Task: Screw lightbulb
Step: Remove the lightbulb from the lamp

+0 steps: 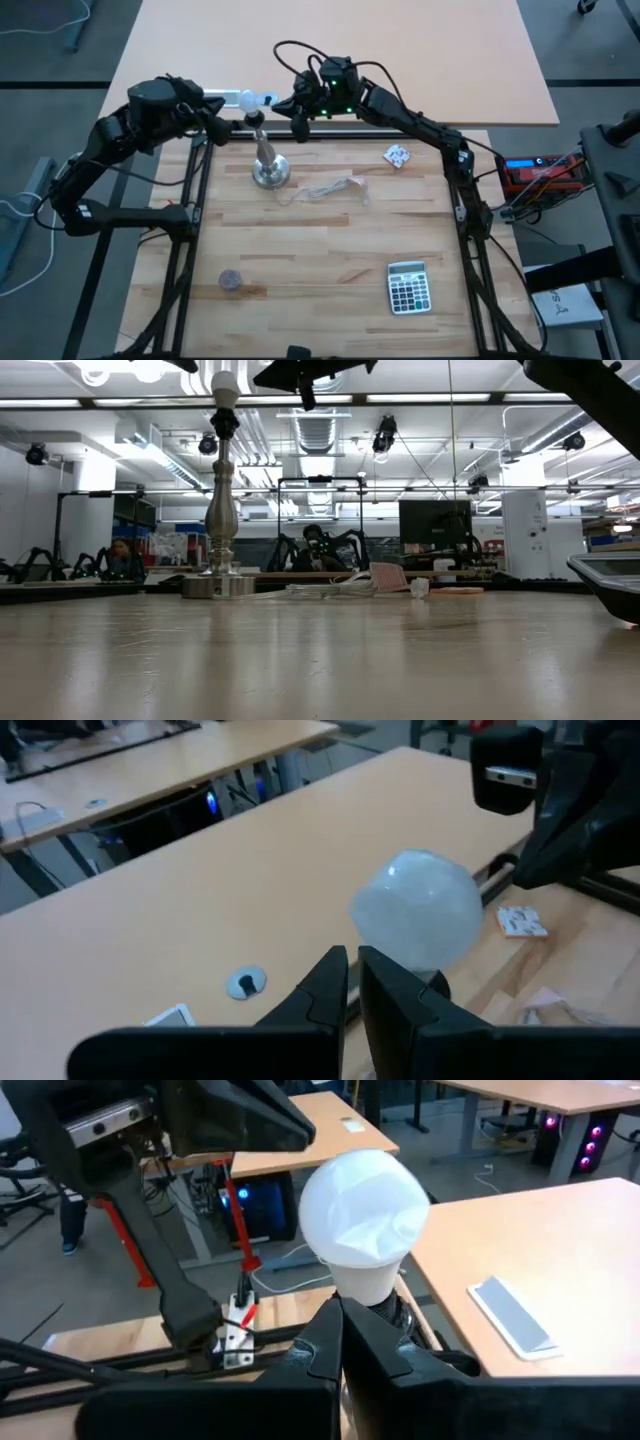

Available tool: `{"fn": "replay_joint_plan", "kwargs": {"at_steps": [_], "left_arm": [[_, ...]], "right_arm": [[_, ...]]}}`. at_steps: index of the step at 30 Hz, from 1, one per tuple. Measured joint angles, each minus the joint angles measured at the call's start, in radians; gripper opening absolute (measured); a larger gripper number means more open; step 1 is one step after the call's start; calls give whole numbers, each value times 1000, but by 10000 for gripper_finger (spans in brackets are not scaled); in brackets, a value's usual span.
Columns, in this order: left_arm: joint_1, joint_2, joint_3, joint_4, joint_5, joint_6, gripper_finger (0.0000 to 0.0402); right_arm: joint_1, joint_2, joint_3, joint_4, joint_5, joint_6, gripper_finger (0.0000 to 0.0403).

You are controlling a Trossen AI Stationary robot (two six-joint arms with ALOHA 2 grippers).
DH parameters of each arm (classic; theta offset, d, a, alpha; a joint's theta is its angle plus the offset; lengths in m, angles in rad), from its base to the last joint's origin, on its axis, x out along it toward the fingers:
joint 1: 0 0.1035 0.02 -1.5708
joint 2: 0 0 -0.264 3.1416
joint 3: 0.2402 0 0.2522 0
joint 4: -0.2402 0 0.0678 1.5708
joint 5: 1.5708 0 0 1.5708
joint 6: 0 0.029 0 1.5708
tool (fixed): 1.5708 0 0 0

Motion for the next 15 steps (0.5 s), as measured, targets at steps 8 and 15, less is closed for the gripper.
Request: {"fn": "replay_joint_plan", "kwargs": {"at_steps": [8,15], "left_arm": [[6,-1,1,185,33,-2,20],[12,11,1,276,47,-3,20]], "right_arm": [[-11,-15,0,-36,1,1,0],[-20,-33,0,-42,1,11,0]]}}
